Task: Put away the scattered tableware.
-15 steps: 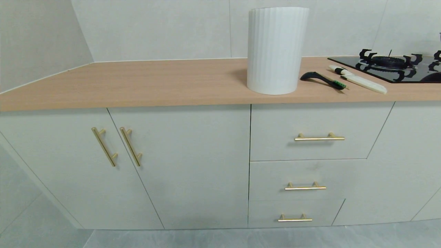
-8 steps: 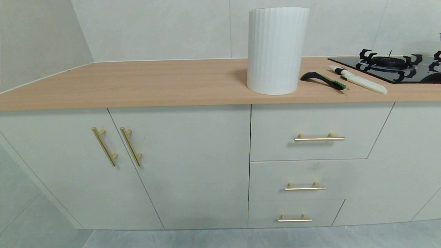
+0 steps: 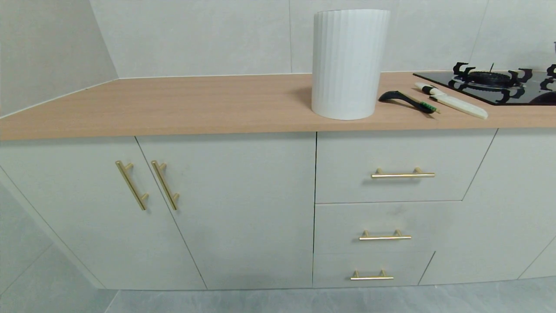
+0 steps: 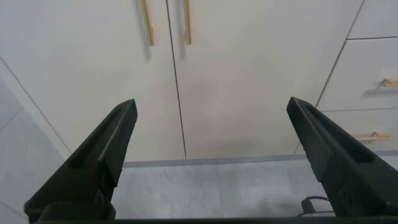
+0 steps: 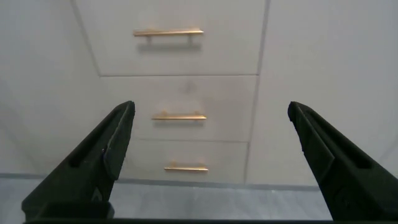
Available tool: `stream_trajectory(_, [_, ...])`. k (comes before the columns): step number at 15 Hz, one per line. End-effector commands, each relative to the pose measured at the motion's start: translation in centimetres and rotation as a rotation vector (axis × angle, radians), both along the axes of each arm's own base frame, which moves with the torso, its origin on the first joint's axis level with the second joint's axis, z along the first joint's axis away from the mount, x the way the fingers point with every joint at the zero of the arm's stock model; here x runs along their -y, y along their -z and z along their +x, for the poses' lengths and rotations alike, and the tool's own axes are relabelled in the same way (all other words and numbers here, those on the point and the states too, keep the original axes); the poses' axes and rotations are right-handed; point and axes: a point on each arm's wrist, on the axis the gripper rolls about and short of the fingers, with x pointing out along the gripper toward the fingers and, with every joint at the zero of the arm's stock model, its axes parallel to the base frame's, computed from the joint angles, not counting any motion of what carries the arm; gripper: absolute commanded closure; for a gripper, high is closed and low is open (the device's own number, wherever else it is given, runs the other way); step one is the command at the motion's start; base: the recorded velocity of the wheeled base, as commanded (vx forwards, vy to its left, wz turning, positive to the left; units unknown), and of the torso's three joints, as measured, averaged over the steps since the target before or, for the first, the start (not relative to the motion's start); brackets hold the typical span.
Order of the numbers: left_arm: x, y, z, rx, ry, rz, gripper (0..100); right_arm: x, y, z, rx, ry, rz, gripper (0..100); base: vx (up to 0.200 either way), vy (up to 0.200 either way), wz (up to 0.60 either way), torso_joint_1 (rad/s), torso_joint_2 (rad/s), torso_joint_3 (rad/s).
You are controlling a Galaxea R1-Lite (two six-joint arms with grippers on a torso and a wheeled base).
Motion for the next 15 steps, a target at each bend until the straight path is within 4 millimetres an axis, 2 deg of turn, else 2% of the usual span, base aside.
stream_trajectory(1, [0.0, 0.0, 0.0, -0.001, 0.0, 0.0, 0, -0.1, -0.9, 1.2, -0.11, -0.048, 0.014, 0, 0.0, 0.0, 0.0, 0.0, 0.0, 0.0])
stream_trajectory(3, [0.0, 0.0, 0.0, -0.001, 0.0, 0.0, 0, -0.2, -1.4, 2.3, -0.205, -0.09, 0.013, 0, 0.0, 0.0, 0.0, 0.0, 0.0, 0.0])
stream_trajectory(6, [0.0, 0.0, 0.0, -0.001, 0.0, 0.0, 0, -0.3, -3.5, 5.0, -0.341, -0.14, 0.016, 0, 0.0, 0.0, 0.0, 0.0, 0.0, 0.0])
stream_trajectory(9, [0.0, 0.0, 0.0, -0.001, 0.0, 0.0, 0, -1.0, -5.7, 8.9, -0.478, -0.219, -0.004, 0, 0.0, 0.0, 0.0, 0.0, 0.0, 0.0])
stream_trajectory(10, [0.0, 0.0, 0.0, -0.001, 0.0, 0.0, 0, -1.2, -6.1, 9.8, -0.504, -0.239, -0.01, 0, 0.0, 0.0, 0.0, 0.0, 0.0, 0.0])
stream_trajectory(14, [0.0, 0.0, 0.0, -0.001, 0.0, 0.0, 0, -2.5, -8.8, 15.5, -0.578, -0.276, -0.036, 0, 0.0, 0.0, 0.0, 0.0, 0.0, 0.0])
stream_trajectory(15, [0.0, 0.0, 0.0, -0.001, 0.0, 0.0, 0, -2.6, -9.0, 15.8, -0.576, -0.276, -0.037, 0, 0.0, 0.0, 0.0, 0.0, 0.0, 0.0])
